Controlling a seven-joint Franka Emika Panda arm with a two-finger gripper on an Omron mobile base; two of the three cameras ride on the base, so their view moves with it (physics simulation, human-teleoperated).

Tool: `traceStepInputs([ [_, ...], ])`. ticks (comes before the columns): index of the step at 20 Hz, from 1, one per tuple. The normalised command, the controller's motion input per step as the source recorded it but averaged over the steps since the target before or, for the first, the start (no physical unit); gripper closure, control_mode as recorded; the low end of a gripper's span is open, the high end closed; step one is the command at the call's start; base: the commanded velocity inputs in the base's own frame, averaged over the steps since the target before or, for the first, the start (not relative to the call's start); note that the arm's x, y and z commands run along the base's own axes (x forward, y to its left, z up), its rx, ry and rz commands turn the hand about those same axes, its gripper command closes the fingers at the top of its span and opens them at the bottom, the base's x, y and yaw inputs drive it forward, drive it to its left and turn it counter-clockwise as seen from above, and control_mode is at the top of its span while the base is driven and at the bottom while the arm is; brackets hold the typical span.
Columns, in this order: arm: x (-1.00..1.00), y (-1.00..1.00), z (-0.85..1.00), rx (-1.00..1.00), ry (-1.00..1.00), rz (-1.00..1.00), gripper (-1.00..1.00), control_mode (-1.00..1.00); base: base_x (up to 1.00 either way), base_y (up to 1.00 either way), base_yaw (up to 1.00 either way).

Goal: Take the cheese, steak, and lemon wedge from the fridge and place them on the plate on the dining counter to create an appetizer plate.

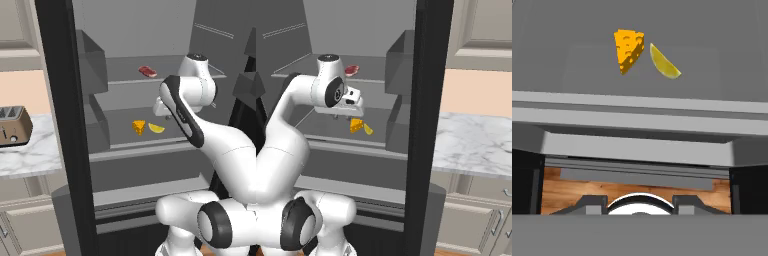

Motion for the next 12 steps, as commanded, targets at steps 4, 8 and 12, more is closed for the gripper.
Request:
traceStepInputs([
  [4,-0.21,-0.03,-0.05,0.00,-0.05,0.06,-1.00,-1.00,0.00,0.00,0.00],
  [8,-0.43,-0.10,-0.16,0.00,-0.20,0.14,-1.00,-1.00,0.00,0.00,0.00],
  [12,-0.21,0.02,0.22,0.00,-0.26,0.01,-1.00,-1.00,0.00,0.00,0.00],
])
